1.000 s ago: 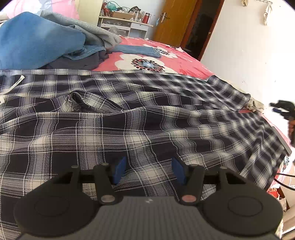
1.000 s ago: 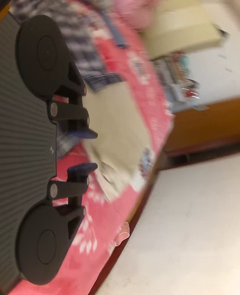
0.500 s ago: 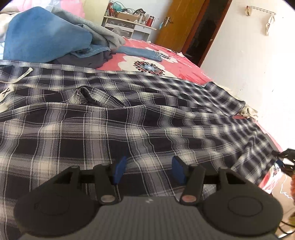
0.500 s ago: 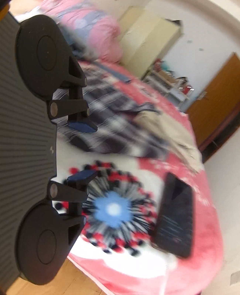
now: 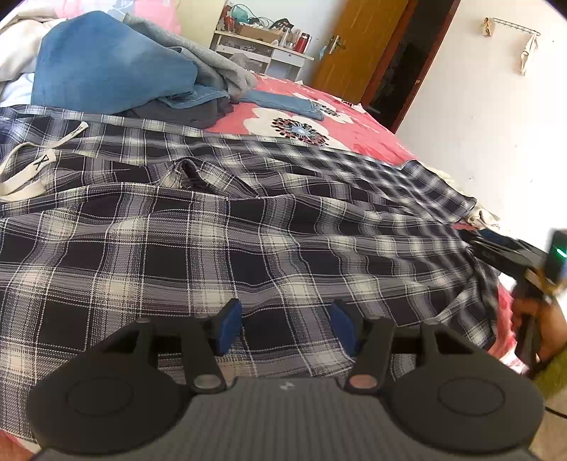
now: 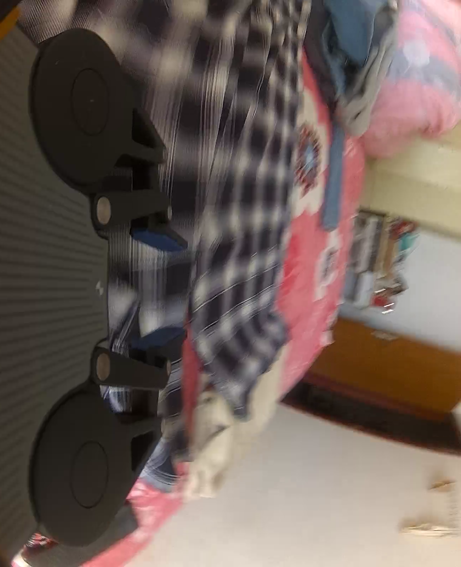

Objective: Fold clothes

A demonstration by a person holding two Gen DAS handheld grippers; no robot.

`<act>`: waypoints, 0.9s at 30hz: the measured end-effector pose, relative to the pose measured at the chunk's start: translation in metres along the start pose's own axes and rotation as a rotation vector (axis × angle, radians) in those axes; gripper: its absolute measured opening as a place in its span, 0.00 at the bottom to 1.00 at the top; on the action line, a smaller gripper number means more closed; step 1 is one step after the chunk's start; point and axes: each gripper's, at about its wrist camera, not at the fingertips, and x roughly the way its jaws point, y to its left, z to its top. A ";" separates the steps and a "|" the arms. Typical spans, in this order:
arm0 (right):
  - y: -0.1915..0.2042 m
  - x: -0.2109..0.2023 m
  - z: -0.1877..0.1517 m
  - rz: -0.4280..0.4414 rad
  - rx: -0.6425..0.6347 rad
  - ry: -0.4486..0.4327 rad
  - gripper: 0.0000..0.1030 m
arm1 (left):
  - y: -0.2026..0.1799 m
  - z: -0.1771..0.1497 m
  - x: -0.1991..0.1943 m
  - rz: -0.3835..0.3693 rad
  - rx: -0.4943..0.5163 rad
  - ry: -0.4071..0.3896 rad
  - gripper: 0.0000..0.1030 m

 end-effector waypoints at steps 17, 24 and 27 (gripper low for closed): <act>-0.118 0.006 -0.049 -0.130 0.256 0.089 0.17 | 0.001 0.000 0.009 0.004 -0.010 -0.004 0.57; -0.119 -0.021 -0.049 -0.321 -0.009 0.032 0.05 | 0.003 0.001 0.009 0.001 -0.002 0.000 0.57; -0.121 -0.042 -0.051 -0.431 -0.270 0.029 0.05 | 0.004 0.002 0.009 -0.004 0.001 0.001 0.57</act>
